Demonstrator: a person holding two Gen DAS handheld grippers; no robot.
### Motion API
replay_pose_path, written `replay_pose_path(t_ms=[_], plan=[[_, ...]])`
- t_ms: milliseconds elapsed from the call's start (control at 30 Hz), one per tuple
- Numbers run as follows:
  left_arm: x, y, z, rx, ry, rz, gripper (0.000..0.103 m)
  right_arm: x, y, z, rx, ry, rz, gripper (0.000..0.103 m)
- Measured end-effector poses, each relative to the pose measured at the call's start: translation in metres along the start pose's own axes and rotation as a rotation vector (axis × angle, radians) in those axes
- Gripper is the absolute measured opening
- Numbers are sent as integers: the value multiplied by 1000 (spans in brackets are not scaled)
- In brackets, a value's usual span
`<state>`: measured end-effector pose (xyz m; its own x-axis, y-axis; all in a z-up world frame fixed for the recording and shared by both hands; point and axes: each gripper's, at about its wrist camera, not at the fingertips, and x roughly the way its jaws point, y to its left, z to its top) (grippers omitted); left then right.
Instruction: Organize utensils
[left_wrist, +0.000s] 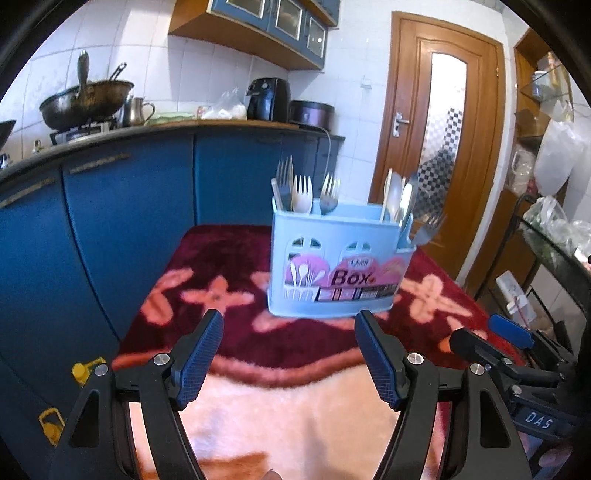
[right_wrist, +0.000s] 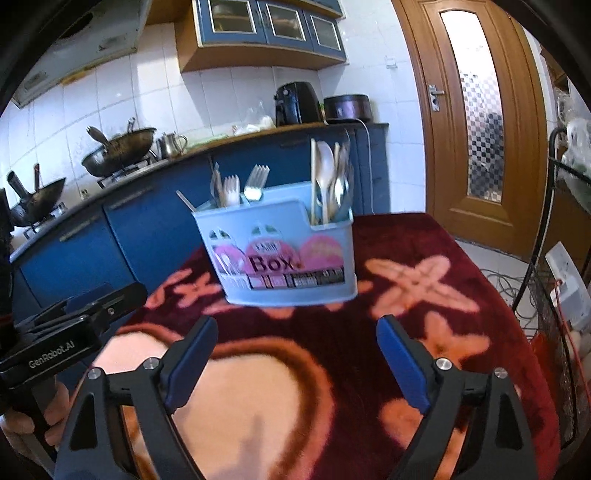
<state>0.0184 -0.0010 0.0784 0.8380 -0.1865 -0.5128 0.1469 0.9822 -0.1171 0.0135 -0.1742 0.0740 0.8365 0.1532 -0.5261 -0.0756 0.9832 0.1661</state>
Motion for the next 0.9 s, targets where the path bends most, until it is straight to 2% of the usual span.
replay_pose_path(t_ms=[133,367,900], plan=[[15,0,-12,-17,22,5,75,10,-4,-13,-4,9,-31,92],[36,-1,-28,-5,42,61,75,23,-11,-23,-10,4,-79,92],[49,-9,-43,43,37,104,75,29,-12,-32,-28,-24,-117,92]])
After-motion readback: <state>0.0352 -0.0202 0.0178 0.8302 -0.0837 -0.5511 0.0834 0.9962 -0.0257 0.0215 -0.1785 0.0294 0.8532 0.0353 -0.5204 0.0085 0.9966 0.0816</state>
